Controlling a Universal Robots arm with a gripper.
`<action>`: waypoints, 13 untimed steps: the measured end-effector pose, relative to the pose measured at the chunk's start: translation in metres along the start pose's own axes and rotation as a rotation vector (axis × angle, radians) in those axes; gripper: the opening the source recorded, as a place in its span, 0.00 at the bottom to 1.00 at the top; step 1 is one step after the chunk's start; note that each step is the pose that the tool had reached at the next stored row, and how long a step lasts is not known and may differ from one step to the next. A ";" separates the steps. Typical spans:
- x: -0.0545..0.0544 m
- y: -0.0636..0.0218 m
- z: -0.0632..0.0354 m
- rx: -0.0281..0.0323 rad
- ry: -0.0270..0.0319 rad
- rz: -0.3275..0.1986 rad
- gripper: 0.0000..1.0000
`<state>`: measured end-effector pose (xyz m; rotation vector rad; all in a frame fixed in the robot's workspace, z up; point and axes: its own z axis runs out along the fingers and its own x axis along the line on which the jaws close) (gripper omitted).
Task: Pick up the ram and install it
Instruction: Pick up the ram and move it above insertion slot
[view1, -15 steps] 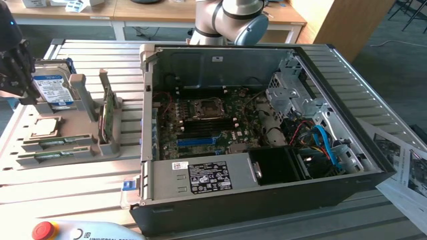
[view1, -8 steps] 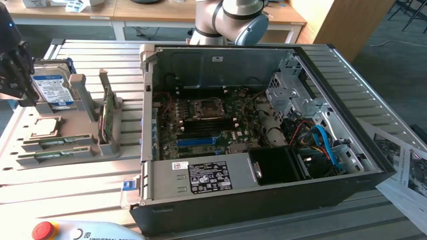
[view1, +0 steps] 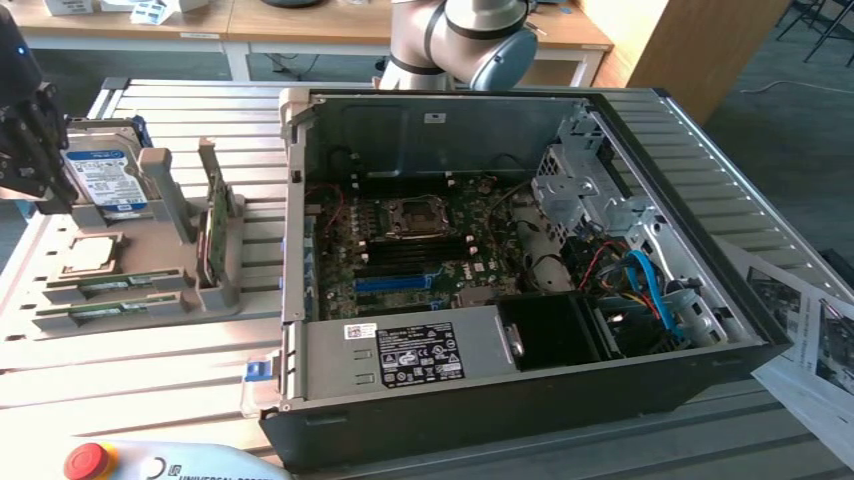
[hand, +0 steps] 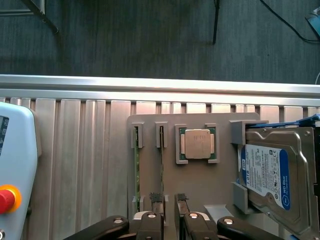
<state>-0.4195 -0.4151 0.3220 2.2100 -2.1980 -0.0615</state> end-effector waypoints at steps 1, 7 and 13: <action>0.000 0.0000 0.0003 0.0000 0.0000 0.000 0.24; 0.002 -0.0002 0.0026 0.0001 -0.0001 0.000 0.24; 0.005 -0.0002 0.0047 -0.0001 0.0001 0.000 0.24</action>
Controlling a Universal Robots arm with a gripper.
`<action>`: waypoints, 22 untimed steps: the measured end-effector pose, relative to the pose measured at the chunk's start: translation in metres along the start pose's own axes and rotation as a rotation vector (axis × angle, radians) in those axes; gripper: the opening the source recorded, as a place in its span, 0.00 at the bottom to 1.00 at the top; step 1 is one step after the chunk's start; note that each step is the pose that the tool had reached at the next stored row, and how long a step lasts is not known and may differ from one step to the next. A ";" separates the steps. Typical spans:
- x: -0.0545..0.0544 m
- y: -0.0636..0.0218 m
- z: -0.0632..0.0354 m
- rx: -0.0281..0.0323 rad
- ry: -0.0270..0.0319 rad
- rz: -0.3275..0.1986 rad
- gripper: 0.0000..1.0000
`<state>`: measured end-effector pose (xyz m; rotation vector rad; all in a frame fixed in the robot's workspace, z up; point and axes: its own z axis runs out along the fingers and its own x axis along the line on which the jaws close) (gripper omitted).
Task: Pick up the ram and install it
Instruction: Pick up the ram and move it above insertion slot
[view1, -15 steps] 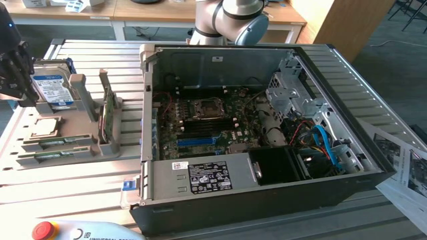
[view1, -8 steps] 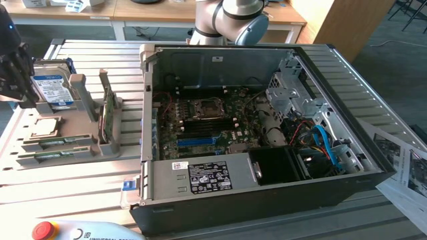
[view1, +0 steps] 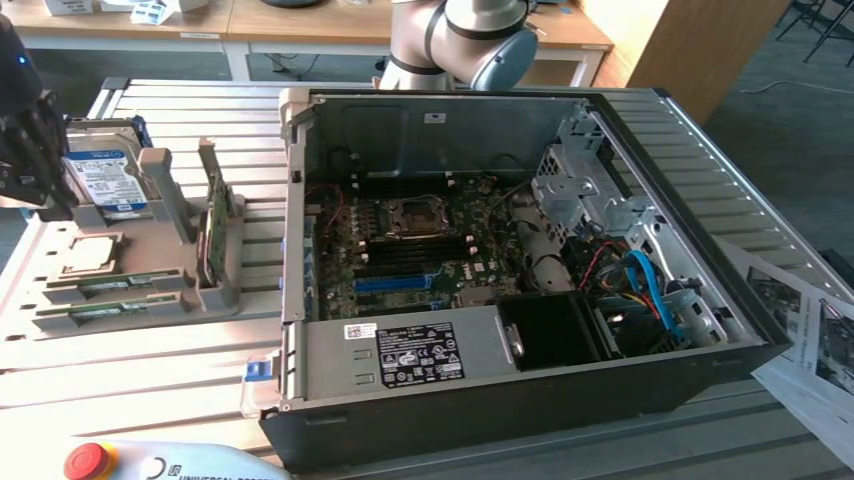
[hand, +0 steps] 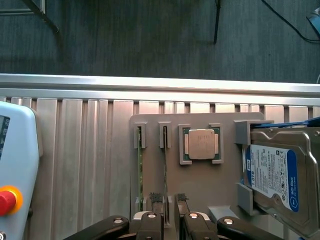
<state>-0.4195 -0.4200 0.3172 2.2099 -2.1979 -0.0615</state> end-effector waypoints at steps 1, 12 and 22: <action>0.001 0.0000 0.0004 0.0000 0.0000 0.000 0.24; 0.008 -0.0001 0.0043 0.0000 -0.0001 0.000 0.24; 0.014 -0.0003 0.0081 -0.0001 0.0000 0.000 0.24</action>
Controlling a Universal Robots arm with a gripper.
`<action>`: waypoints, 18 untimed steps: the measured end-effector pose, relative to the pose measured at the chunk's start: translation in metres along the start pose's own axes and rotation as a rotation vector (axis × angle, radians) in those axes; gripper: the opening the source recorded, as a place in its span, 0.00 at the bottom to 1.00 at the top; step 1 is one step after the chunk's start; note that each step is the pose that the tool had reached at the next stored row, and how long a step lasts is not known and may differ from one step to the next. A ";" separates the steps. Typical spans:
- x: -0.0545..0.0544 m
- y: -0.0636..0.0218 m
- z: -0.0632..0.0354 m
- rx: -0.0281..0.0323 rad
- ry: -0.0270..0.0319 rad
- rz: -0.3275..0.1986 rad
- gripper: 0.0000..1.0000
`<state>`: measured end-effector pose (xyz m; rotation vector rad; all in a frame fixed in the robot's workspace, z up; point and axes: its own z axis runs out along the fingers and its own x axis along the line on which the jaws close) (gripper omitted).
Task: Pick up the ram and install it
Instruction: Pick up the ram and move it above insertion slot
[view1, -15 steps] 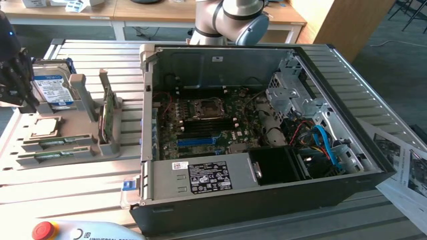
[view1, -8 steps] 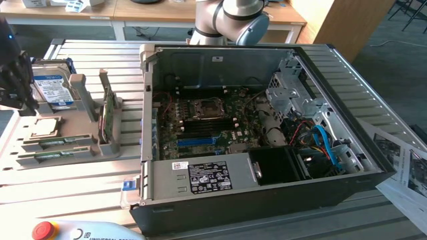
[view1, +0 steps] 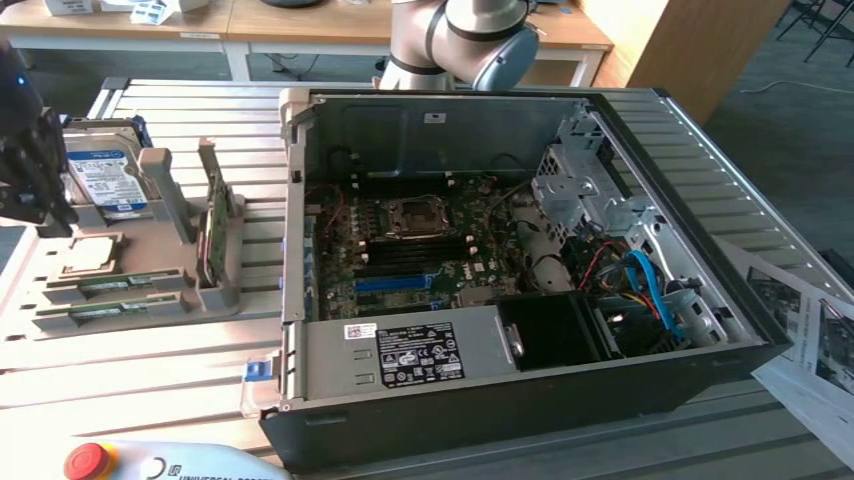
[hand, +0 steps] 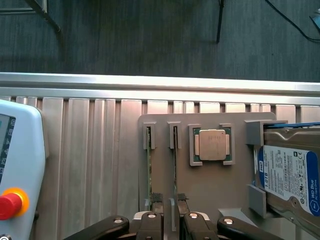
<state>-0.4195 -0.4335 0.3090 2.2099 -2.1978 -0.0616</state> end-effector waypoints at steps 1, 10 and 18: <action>0.001 0.0000 0.0004 0.0000 -0.0001 0.000 0.24; 0.004 -0.0002 0.0050 0.0001 -0.0001 0.000 0.24; 0.009 -0.0006 0.0155 -0.0001 0.0000 0.000 0.24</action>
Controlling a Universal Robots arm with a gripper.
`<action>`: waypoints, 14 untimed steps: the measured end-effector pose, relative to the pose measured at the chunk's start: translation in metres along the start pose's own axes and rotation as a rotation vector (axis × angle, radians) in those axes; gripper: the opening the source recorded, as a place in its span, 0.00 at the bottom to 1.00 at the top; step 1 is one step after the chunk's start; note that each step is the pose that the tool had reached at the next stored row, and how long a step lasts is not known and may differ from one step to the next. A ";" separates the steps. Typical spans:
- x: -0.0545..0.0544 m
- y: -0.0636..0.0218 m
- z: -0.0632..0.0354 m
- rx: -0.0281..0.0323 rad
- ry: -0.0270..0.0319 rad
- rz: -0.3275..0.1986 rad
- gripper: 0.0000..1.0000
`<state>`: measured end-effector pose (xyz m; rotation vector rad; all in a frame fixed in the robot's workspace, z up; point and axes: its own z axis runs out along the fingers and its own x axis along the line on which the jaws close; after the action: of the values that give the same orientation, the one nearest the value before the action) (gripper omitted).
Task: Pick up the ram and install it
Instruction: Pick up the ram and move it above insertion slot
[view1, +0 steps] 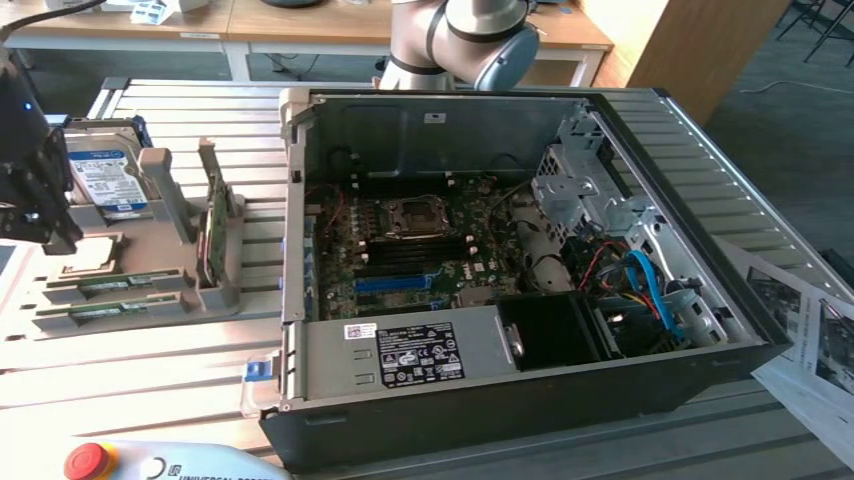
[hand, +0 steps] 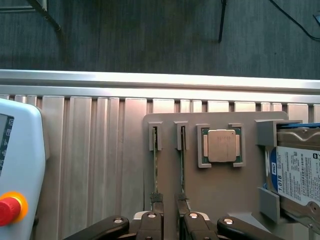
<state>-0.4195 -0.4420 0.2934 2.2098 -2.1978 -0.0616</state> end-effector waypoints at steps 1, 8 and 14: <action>0.000 -0.0001 0.0012 0.0001 0.0000 0.000 0.24; 0.002 -0.0003 0.0078 0.0002 -0.0001 0.000 0.24; 0.002 -0.0006 0.0139 0.0001 -0.0001 0.000 0.24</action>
<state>-0.4195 -0.4444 0.2794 2.2099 -2.1980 -0.0616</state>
